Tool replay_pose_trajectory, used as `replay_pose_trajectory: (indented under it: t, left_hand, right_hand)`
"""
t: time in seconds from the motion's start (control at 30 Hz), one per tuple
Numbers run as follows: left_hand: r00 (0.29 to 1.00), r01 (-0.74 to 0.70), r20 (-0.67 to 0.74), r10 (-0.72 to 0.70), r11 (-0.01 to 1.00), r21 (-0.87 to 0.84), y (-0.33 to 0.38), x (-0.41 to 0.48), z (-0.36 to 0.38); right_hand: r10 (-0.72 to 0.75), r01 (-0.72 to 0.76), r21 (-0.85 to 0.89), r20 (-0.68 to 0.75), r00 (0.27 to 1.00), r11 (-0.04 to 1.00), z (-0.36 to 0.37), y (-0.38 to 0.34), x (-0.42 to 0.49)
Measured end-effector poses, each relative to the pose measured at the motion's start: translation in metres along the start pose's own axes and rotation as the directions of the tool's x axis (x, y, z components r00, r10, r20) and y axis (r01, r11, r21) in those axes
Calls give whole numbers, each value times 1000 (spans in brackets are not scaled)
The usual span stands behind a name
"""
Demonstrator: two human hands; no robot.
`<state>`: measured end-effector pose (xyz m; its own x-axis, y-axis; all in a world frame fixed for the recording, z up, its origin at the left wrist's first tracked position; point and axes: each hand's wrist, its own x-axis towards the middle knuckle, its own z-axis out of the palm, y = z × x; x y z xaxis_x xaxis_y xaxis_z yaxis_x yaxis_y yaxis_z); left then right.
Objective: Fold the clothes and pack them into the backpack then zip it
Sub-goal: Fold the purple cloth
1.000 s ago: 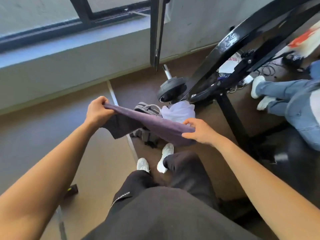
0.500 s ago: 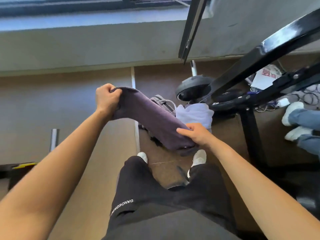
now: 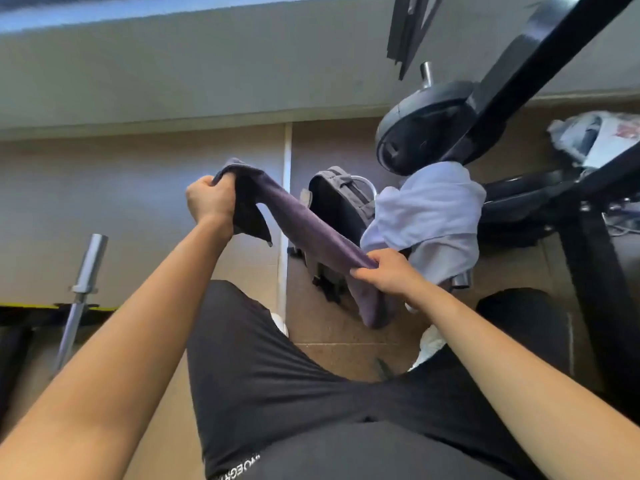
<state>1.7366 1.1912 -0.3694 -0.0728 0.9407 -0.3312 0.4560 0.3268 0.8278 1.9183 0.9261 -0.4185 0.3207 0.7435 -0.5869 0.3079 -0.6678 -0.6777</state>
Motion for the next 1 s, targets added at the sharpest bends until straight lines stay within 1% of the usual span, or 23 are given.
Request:
replay_pose_trajectory:
  t: [0.03,0.07,0.1,0.13,0.17,0.23,0.27,0.33,0.4,0.47,0.53,0.6,0.63,0.67,0.77,0.83,0.87,0.9,0.97,1.0]
  left_hand:
    - [1000,1,28,-1,1000,-16,-10,-2,4]
    - [997,9,73,-6,999,-44,-19,-8,8]
    - [991,31,132,-24,998,-55,-27,-18,12]
    - [980,62,194,-51,997,-48,-33,-31,15]
    - [964,90,255,-77,995,-41,-42,-47,16]
    - [914,111,397,-79,992,-59,-57,-81,13]
    - [890,94,452,-52,993,-71,-62,-95,13]
    - [854,65,520,3,992,-112,-71,-118,14]
    - [803,60,592,69,979,-194,-79,-142,16]
    - [735,57,662,146,960,-275,-86,-169,17]
    - [661,40,722,205,951,-307,-94,-189,18]
    - [600,12,759,253,945,-326,-102,-201,21]
    - [584,-2,763,278,940,-340,-106,-205,22]
    - [583,-27,754,303,935,-354,-108,-206,24]
    - [633,-119,699,333,934,-337,-112,-205,29]
    - [636,-144,689,346,931,-334,-115,-197,35]
    - [633,-143,692,348,930,-338,-118,-192,39]
    - [637,-125,692,339,932,-341,-120,-188,42]
    - [669,-56,679,302,932,-359,-124,-177,47]
    - [688,-11,668,283,925,-381,-125,-171,51]
  right_hand:
    - [12,-6,142,-41,999,990,6,7,3]
    - [29,-4,320,-73,997,947,12,11,5]
    - [59,-4,494,-96,994,869,15,13,4]
    - [82,-4,624,-97,992,781,17,16,1]
    - [81,10,694,-98,992,720,20,18,-7]
    - [40,49,750,-100,994,660,22,20,-25]
    - [7,66,765,-92,996,641,22,21,-32]
    - [-69,107,778,-82,994,619,21,24,-45]
    - [-131,134,796,-70,989,590,22,26,-55]
    - [-168,127,833,-42,985,539,25,24,-63]
    - [-231,128,858,-11,973,498,26,20,-74]
    - [-318,170,847,-2,948,503,25,12,-84]
    - [-352,192,835,2,936,516,25,9,-89]
    - [-375,205,822,11,927,531,24,7,-92]
    - [-378,184,834,31,925,520,24,11,-89]
    - [-360,154,852,42,932,500,26,15,-83]
    - [-355,150,843,51,934,517,27,16,-81]
    - [-347,160,809,57,936,566,26,18,-80]
    - [-300,198,656,45,953,728,26,25,-70]
    - [-273,203,585,32,961,785,27,29,-65]
